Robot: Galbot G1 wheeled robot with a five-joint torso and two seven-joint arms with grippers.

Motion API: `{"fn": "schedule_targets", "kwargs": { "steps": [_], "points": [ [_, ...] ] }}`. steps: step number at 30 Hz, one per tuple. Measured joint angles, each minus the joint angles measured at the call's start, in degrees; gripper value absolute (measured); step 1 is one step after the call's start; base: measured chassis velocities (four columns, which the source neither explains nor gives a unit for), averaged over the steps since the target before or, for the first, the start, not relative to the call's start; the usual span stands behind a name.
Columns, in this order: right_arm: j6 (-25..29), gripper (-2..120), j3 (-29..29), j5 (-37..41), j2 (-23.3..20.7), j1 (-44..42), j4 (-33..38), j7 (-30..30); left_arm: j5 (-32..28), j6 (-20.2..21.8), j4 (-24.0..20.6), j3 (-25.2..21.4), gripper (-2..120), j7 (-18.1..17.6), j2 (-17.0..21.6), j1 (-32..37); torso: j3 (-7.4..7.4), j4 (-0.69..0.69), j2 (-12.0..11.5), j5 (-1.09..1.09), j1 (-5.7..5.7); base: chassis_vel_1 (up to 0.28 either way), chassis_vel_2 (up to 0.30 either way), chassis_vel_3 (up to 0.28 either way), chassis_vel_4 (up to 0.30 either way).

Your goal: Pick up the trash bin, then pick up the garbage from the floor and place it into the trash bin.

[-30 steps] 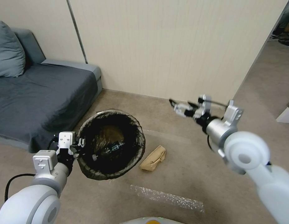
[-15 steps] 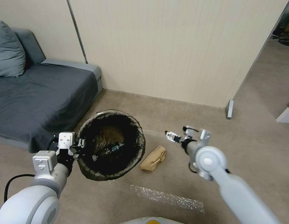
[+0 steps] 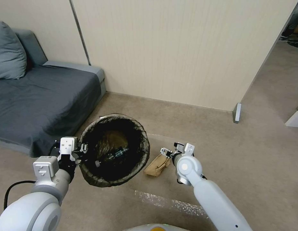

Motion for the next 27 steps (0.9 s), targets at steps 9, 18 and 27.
{"fn": "schedule_targets", "kwargs": {
  "steps": [9,18,27],
  "points": [
    [0.16,100,-0.41,-1.44,1.95,0.72,-4.93,-1.27,0.13,-0.04,0.0,0.38,1,0.02,-0.13,-0.06,0.0,0.0,0.0,0.0,0.0,0.0,0.0,0.0,0.0],
    [0.58,100,0.1,-5.45,4.24,1.01,-10.28,-4.87,0.03,-0.05,0.0,0.32,1,0.13,0.2,-0.28,0.0,0.0,0.0,0.01,0.0,0.0,0.0,0.0,0.0],
    [0.88,84,0.37,-6.61,6.09,1.78,-14.79,-7.92,-0.03,-0.05,0.0,0.3,1,0.18,0.13,-0.26,0.0,0.0,0.0,0.0,0.0,0.0,0.0,0.0,0.0]
  ]
}}
